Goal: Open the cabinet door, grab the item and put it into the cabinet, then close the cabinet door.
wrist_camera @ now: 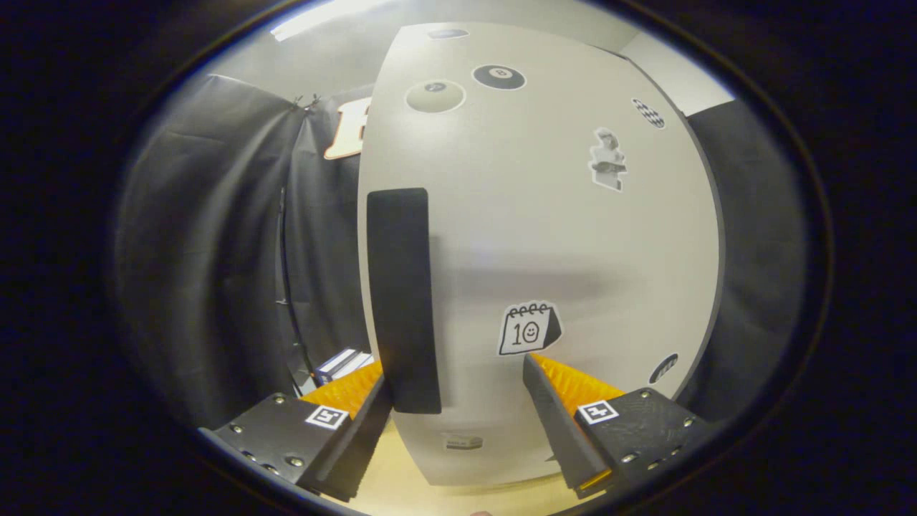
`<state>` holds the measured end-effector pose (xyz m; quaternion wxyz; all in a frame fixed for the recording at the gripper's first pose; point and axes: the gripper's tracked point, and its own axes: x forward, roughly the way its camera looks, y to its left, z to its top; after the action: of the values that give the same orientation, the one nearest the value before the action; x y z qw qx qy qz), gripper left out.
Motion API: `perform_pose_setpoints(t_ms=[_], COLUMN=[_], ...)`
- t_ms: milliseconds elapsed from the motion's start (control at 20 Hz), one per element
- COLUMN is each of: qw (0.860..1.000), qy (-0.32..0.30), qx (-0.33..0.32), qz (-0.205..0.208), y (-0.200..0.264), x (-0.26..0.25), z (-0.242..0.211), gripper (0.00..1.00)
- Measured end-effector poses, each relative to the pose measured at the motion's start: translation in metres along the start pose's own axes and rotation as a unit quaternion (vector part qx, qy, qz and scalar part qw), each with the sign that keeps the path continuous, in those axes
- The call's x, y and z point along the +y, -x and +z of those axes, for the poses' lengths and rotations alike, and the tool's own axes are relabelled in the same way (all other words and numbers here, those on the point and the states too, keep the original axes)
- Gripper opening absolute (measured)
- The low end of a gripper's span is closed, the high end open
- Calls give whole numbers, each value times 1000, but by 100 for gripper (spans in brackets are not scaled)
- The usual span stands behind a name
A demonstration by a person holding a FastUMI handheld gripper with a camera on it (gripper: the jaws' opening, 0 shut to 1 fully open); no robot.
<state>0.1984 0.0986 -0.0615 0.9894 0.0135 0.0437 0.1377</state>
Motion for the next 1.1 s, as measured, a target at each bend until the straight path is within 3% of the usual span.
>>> perform_pose_setpoints(t_ms=[400, 800, 1100], qw=[999, 999, 999], qy=[-2, -5, -20], qx=[-15, -16, -17], qz=[-39, -35, -27], y=[-4, -4, 43], x=[1, 3, 7], z=[1, 1, 13], gripper=[100, 100, 100])
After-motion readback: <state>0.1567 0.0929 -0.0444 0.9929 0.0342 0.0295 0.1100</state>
